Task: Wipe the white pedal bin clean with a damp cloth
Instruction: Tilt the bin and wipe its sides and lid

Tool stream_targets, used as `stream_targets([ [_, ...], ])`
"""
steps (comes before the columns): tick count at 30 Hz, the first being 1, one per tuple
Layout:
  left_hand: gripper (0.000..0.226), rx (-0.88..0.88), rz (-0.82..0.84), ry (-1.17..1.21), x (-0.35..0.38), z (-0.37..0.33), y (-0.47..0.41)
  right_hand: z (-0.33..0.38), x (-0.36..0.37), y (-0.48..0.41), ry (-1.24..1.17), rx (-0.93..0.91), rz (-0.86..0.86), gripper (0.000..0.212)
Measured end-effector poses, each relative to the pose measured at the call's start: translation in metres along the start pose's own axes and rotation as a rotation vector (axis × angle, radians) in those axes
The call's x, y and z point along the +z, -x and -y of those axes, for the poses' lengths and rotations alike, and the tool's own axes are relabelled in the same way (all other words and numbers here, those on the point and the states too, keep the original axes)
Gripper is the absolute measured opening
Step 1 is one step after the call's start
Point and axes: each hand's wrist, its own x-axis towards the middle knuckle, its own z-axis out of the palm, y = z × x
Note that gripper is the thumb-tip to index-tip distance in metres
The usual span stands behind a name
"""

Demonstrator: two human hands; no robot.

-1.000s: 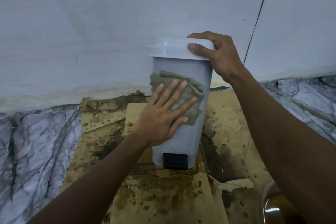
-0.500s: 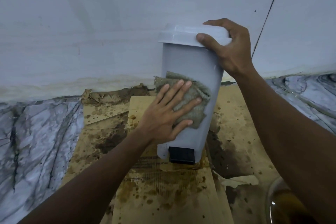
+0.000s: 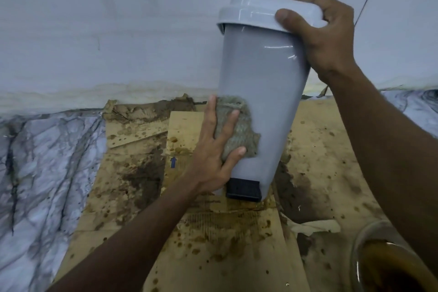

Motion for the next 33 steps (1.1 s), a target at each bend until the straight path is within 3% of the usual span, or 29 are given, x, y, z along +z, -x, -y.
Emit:
stream_targets([
  [10,0.081,-0.487,-0.057,0.334,0.04,-0.004,0.096,0.001,0.007,0.004,-0.049,0.025,-0.005,0.038],
  [13,0.081,-0.439,-0.076,0.307,0.03,-0.007,0.065,0.001,0.007,0.002,-0.041,0.042,-0.011,0.037],
  [19,0.073,-0.135,-0.165,0.115,-0.01,-0.027,-0.058,-0.002,0.0,0.001,-0.037,0.039,-0.02,0.036],
  [22,0.069,-0.007,-0.137,0.009,-0.008,-0.022,-0.056,-0.003,-0.004,0.002,-0.05,0.036,-0.015,0.037],
  [29,0.07,-0.192,0.001,0.038,0.019,-0.002,0.05,-0.002,-0.001,0.007,-0.055,0.04,-0.019,0.037],
  [33,0.07,-0.015,-0.074,-0.108,0.001,-0.011,-0.013,0.0,-0.001,0.006,-0.049,0.047,-0.022,0.039],
])
